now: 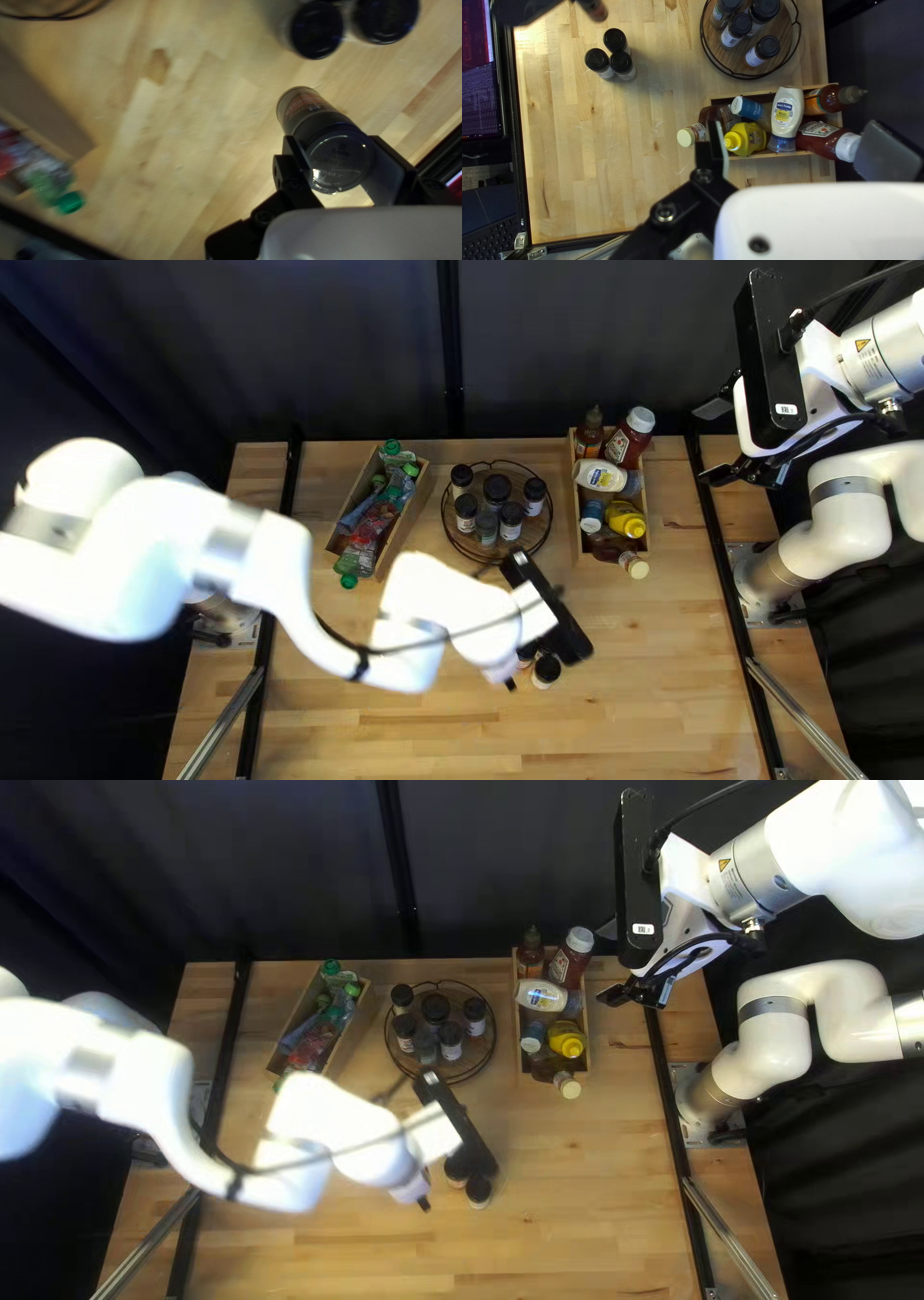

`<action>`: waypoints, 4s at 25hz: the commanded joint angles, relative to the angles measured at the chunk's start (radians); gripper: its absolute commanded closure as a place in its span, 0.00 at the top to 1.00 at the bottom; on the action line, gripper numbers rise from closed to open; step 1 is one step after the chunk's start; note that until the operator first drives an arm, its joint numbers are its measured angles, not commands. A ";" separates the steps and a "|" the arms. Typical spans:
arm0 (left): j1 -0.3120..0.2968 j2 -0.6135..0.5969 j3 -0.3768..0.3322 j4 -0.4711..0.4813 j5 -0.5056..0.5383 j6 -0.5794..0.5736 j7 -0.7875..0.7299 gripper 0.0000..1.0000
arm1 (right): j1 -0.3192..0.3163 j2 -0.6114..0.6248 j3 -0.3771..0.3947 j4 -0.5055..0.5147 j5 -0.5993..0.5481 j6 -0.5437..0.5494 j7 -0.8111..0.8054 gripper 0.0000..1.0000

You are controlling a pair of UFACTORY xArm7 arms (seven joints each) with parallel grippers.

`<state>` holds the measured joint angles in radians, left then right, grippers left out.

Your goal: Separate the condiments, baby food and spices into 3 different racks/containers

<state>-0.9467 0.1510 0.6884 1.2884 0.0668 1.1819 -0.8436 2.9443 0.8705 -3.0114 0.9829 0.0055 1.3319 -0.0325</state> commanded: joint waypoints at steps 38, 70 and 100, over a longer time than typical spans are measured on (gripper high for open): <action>0.399 0.387 0.051 0.274 -0.101 -0.127 0.483 0.00 | 0.000 0.000 0.000 0.000 0.000 0.000 0.000 1.00; 0.509 0.418 -0.025 0.222 -0.240 -0.223 0.579 0.06 | 0.000 0.000 0.000 0.000 0.000 0.000 0.000 1.00; 0.364 0.142 -0.148 0.016 -0.200 -0.202 0.884 1.00 | 0.000 0.000 0.000 0.000 0.000 0.000 0.000 1.00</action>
<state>-0.5488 0.3503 0.5874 1.3671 -0.1295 0.9967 -0.0528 2.9443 0.8705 -3.0114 0.9829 0.0055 1.3319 -0.0325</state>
